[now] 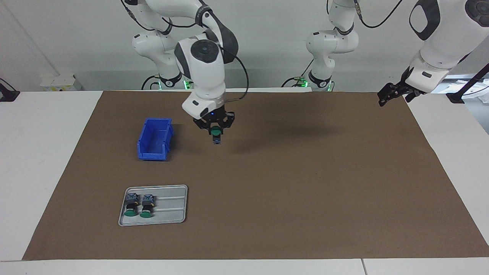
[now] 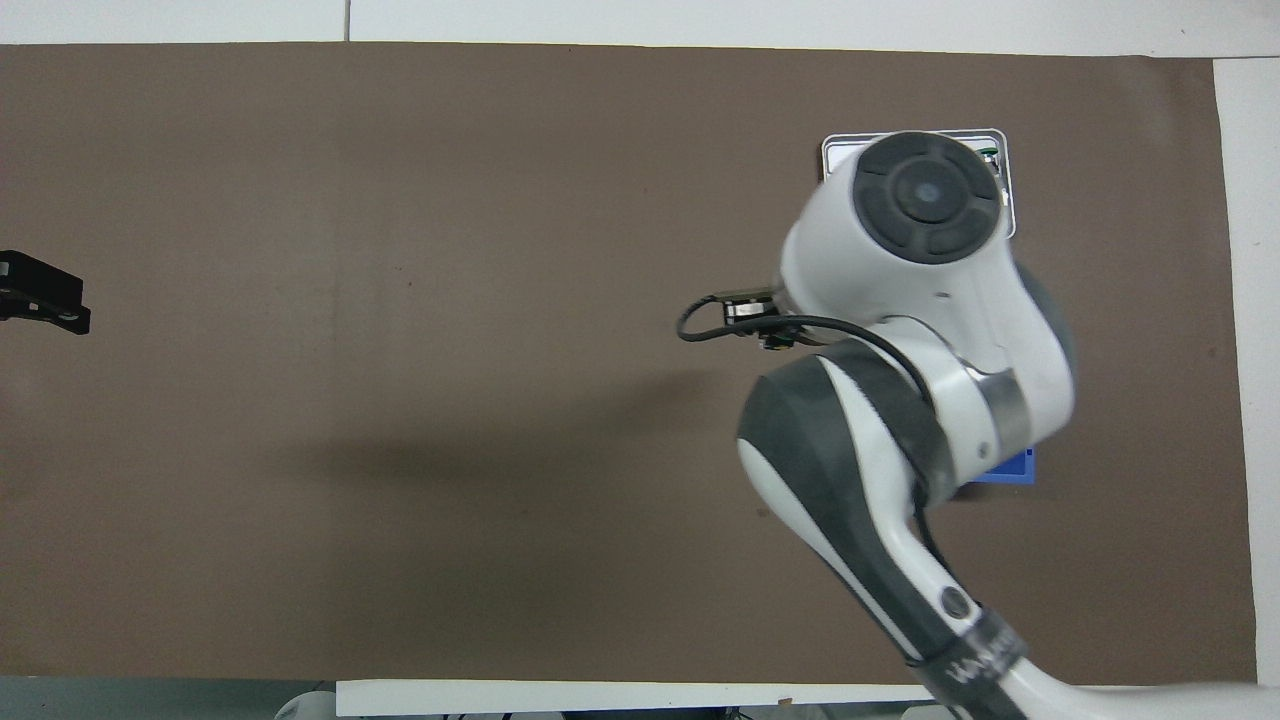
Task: Place and press button with both arms
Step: 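Carry the button with the right gripper to the blue bin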
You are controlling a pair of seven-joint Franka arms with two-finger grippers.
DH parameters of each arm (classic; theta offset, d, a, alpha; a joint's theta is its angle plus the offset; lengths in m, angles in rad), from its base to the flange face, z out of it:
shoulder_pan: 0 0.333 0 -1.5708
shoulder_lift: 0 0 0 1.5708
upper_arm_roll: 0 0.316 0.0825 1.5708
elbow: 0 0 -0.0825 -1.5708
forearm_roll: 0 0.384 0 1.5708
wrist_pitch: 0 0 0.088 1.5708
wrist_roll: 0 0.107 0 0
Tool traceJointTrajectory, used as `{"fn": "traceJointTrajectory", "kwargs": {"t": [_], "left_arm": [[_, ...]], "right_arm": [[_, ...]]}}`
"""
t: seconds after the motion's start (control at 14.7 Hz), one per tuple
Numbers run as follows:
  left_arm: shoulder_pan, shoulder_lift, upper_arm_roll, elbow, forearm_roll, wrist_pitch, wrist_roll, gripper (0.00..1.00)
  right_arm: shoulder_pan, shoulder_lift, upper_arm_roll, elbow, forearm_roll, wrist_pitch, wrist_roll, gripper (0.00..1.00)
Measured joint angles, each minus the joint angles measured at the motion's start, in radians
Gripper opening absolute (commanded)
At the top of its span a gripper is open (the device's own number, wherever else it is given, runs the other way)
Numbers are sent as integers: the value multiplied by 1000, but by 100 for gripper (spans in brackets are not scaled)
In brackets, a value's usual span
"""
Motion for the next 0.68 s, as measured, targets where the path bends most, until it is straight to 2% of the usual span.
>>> {"fn": "traceJointTrajectory", "kwargs": {"t": [0.2,0.34,0.68], "left_arm": [[0,0,0,0,0,0,0,100],[1,0,1,0,0,0,0,100],[1,0,1,0,1,0,0,100]], "right_arm": [[-108,-161,-2,-172,0,0,-127,0],[-166,-225,-3,-256,0,7,-190,0],[-284,-256,-4,-370,0,112,-322,0]]}}
